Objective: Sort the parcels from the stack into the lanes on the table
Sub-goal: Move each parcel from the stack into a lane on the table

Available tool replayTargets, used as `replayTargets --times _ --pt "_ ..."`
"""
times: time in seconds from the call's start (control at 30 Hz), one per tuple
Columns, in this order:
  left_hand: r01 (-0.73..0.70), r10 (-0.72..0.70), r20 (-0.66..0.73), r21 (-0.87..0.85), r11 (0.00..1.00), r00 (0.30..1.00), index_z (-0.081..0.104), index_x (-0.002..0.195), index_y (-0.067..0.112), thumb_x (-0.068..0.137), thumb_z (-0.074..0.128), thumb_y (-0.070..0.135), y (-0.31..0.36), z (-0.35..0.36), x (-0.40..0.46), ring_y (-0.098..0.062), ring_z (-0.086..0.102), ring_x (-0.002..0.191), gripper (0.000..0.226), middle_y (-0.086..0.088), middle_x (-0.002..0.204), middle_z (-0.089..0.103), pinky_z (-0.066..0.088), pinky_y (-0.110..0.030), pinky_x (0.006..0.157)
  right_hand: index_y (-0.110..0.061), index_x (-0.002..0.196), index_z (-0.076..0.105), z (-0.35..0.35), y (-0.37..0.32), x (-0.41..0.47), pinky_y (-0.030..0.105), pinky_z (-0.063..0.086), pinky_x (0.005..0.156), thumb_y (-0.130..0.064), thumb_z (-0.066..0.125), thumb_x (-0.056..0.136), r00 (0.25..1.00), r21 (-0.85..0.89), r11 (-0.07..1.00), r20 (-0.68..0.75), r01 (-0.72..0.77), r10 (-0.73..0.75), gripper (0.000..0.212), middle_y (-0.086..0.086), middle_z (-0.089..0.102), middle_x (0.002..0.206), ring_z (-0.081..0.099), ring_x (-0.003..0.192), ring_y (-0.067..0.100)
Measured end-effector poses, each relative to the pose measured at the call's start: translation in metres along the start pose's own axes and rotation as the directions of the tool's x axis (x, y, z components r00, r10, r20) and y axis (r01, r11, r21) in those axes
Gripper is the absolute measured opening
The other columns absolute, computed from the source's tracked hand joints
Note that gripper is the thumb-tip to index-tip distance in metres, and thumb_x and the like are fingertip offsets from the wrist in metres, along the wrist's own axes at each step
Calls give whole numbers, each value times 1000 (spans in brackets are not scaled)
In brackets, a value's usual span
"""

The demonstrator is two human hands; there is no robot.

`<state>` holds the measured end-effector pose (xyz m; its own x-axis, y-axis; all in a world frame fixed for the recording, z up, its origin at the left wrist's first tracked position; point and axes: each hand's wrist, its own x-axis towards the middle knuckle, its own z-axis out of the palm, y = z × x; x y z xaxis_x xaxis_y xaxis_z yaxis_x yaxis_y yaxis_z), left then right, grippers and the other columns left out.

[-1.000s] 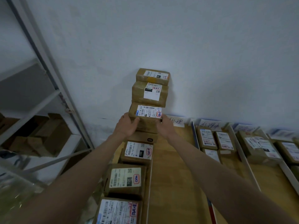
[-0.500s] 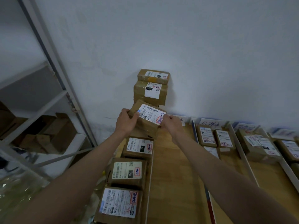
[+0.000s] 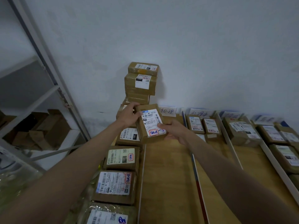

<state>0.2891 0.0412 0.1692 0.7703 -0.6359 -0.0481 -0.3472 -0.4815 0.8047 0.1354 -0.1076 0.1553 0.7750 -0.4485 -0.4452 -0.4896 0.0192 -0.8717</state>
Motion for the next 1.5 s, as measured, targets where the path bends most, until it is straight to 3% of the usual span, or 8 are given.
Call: replayTargets --times 0.1,0.2,0.4,0.53,0.67,1.0,1.2,1.5 --pt "-15 15 32 13 1000 999 37 147 18 100 55 23 11 11 -6 -20 48 131 50 -2 143 49 39 -25 94 -5 121 59 -2 7 -10 43 58 89 -25 65 95 999 -5 1000 -31 -15 15 34 11 71 115 68 106 24" --pt "-31 29 78 20 999 997 29 153 16 101 51 32 16 21 -13 -25 42 138 58 -6 153 41 38 -37 108 -2 124 61 -4 14 -19 39 59 81 -25 60 98 995 3 1000 -96 -13 14 35 12 69 118 67 107 27" --pt "-178 119 169 402 898 979 35 150 17 103 35 49 6 40 -25 -30 46 133 57 -9 151 41 41 -46 107 -12 103 63 -15 37 -31 42 59 81 -28 63 96 963 3 999 -264 -51 50 18 9 69 106 67 98 27" --pt "-264 167 223 536 802 960 39 145 14 103 32 49 1 55 -29 -27 52 125 55 -9 145 46 48 -44 98 -4 100 59 -28 51 -48 26 57 57 -28 60 98 929 -5 993 -353 -115 106 24 5 66 91 65 81 19" --pt "-316 185 278 566 761 943 45 140 11 104 32 44 6 73 -38 -26 52 122 50 -10 144 44 45 -40 96 -1 114 64 -43 73 -59 44 61 80 -32 63 94 903 14 988 -402 -156 149 37 12 71 106 71 94 27" --pt "-373 174 390 521 768 904 56 134 13 103 27 53 32 141 -57 -24 51 122 59 -6 141 48 46 -40 96 -7 116 62 -79 113 -100 25 50 55 -31 56 99 867 71 978 -453 -197 207 29 6 69 101 65 80 17" --pt "-251 50 416 444 860 908 62 82 17 98 29 65 62 185 -73 -16 61 73 61 1 80 63 41 -28 58 -5 116 65 -110 130 -96 32 58 70 -30 59 98 878 72 979 -433 -193 205 31 9 71 107 70 95 23" --pt "1 -75 303 239 971 950 73 110 20 82 63 65 66 245 -76 -19 68 94 54 -1 107 73 52 -30 74 -13 118 67 -146 152 -78 33 59 74 -29 58 97 938 30 995 -331 -98 102 28 8 72 110 69 99 23"
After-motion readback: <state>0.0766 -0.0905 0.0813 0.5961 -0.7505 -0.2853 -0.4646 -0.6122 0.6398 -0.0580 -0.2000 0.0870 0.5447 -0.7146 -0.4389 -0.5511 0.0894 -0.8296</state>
